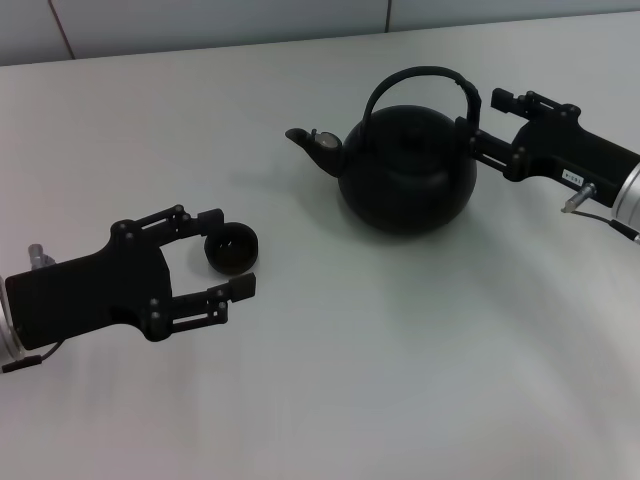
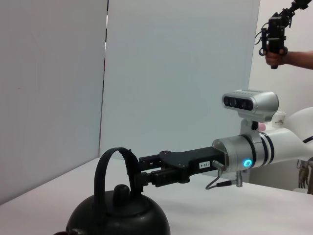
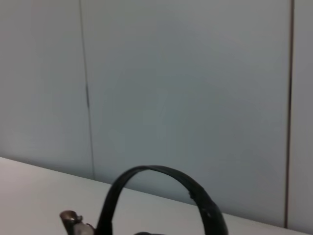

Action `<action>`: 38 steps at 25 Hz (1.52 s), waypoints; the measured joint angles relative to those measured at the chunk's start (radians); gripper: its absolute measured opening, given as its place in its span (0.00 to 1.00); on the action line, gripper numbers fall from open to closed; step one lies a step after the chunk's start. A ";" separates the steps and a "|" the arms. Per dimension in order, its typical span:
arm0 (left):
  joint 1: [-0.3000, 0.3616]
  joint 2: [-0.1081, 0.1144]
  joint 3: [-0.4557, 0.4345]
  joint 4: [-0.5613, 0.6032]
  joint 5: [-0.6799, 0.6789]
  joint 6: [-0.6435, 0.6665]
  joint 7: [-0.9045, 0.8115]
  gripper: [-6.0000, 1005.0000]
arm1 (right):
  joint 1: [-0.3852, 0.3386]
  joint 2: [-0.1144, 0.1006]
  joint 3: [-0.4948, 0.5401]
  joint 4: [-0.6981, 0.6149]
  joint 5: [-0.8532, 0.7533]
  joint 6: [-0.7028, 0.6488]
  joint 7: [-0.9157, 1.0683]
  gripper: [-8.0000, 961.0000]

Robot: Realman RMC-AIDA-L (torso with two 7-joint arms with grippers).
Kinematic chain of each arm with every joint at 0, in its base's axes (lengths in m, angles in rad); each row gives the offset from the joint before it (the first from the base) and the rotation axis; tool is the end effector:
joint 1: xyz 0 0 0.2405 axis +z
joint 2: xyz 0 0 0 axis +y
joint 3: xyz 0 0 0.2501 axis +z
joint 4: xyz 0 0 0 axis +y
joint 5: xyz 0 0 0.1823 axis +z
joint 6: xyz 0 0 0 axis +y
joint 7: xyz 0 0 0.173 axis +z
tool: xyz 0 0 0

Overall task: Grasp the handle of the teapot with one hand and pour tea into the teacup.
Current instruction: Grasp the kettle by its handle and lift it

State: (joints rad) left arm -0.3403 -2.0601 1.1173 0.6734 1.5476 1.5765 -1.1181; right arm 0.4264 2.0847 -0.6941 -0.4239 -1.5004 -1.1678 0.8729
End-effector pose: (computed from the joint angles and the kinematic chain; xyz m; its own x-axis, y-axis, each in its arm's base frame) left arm -0.2175 0.2682 -0.0348 0.7838 0.1216 0.6090 0.2650 -0.9524 -0.1509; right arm 0.2885 0.3445 -0.0050 0.7643 -0.1495 -0.6273 -0.5835 -0.5745 -0.5739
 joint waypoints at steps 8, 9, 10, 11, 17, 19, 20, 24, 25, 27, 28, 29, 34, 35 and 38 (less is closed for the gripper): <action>0.000 0.000 -0.010 0.000 0.000 -0.002 0.002 0.80 | 0.022 -0.001 0.000 0.029 0.052 0.076 0.000 0.63; 0.001 0.000 -0.011 0.000 0.000 -0.002 0.002 0.80 | 0.025 -0.002 0.000 0.032 0.055 0.080 0.000 0.63; 0.002 0.000 -0.011 -0.001 0.000 -0.002 0.002 0.80 | 0.031 -0.002 0.002 0.034 0.055 0.088 0.000 0.63; 0.002 0.000 -0.011 -0.001 0.000 -0.003 0.002 0.80 | 0.034 -0.002 0.000 0.035 0.055 0.093 0.000 0.63; 0.003 0.000 -0.012 -0.002 0.000 -0.004 0.004 0.80 | 0.050 -0.002 -0.005 0.052 0.055 0.103 -0.013 0.61; 0.002 0.000 -0.013 -0.002 0.000 -0.004 0.004 0.80 | 0.053 -0.002 -0.005 0.058 0.055 0.104 -0.021 0.61; 0.002 0.000 -0.014 -0.002 0.001 -0.004 0.004 0.80 | 0.056 -0.002 -0.006 0.061 0.056 0.104 -0.022 0.61; 0.000 0.000 -0.022 -0.002 0.005 -0.005 0.005 0.80 | 0.057 -0.002 -0.006 0.062 0.055 0.104 -0.022 0.60; -0.001 0.000 -0.024 -0.002 0.006 -0.006 0.005 0.80 | 0.057 -0.002 -0.006 0.062 0.056 0.106 -0.023 0.60; -0.001 0.000 -0.024 -0.002 0.006 -0.006 0.005 0.80 | 0.057 -0.001 -0.005 0.062 0.055 0.108 -0.023 0.59; -0.001 0.000 -0.024 -0.002 0.006 -0.006 0.005 0.80 | 0.057 -0.001 -0.003 0.062 0.055 0.110 -0.023 0.59; -0.001 0.000 -0.024 -0.002 0.006 -0.007 0.005 0.80 | 0.057 -0.001 0.000 0.062 0.055 0.112 -0.024 0.59; -0.002 0.000 -0.024 -0.002 0.006 -0.016 0.005 0.80 | 0.060 -0.001 0.004 0.062 0.055 0.113 -0.024 0.58; -0.002 0.000 -0.024 -0.002 0.006 -0.017 0.005 0.80 | 0.063 -0.002 0.004 0.061 0.055 0.113 -0.025 0.53; -0.002 0.000 -0.024 -0.002 0.006 -0.017 0.005 0.80 | 0.065 -0.002 0.004 0.061 0.055 0.113 -0.025 0.38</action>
State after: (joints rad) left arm -0.3421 -2.0601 1.0936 0.6718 1.5540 1.5593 -1.1136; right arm 0.4910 2.0831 -0.6902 -0.3625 -1.4449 -1.0551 0.8483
